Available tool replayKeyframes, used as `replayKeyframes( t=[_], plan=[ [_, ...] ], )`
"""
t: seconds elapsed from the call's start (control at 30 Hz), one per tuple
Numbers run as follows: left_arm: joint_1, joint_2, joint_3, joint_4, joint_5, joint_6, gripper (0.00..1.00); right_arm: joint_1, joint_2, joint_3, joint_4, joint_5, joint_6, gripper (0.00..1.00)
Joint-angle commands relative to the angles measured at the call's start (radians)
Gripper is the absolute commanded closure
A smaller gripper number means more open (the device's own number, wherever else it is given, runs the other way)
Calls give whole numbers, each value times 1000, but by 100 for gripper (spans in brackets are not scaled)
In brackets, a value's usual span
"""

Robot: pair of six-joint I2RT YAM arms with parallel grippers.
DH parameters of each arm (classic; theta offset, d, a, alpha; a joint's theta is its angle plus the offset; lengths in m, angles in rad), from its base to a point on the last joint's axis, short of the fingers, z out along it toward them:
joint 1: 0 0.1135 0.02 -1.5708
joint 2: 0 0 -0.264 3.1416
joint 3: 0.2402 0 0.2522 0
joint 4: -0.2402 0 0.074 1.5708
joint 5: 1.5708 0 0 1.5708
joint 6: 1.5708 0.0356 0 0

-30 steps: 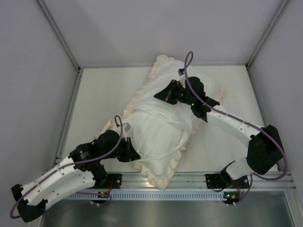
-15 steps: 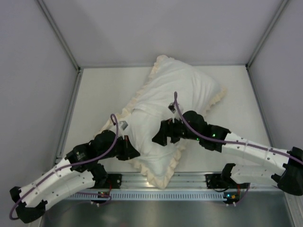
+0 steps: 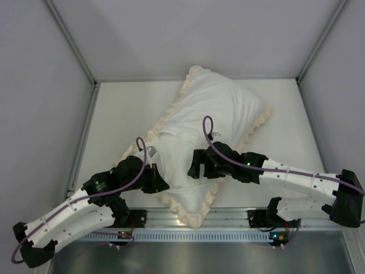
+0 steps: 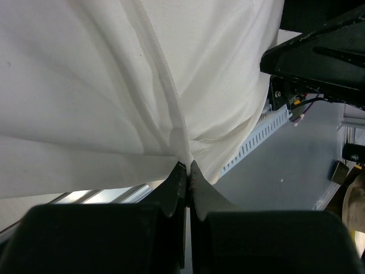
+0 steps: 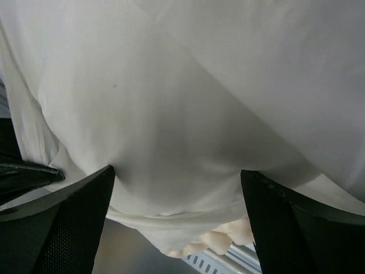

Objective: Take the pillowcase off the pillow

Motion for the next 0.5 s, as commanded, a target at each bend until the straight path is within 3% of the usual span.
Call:
replayKeyframes(
  t=[0.0,0.1,0.47],
  plan=[
    [-3,7,24,12,10,28,98,44,72,150,-184,132,102,12],
    [-3,10,21,15,2,32,98,93,103,179,-194,161,113,1],
    [-3,34,24,27,13,54,98,170,120,132,-199,169,132,0]
  ],
)
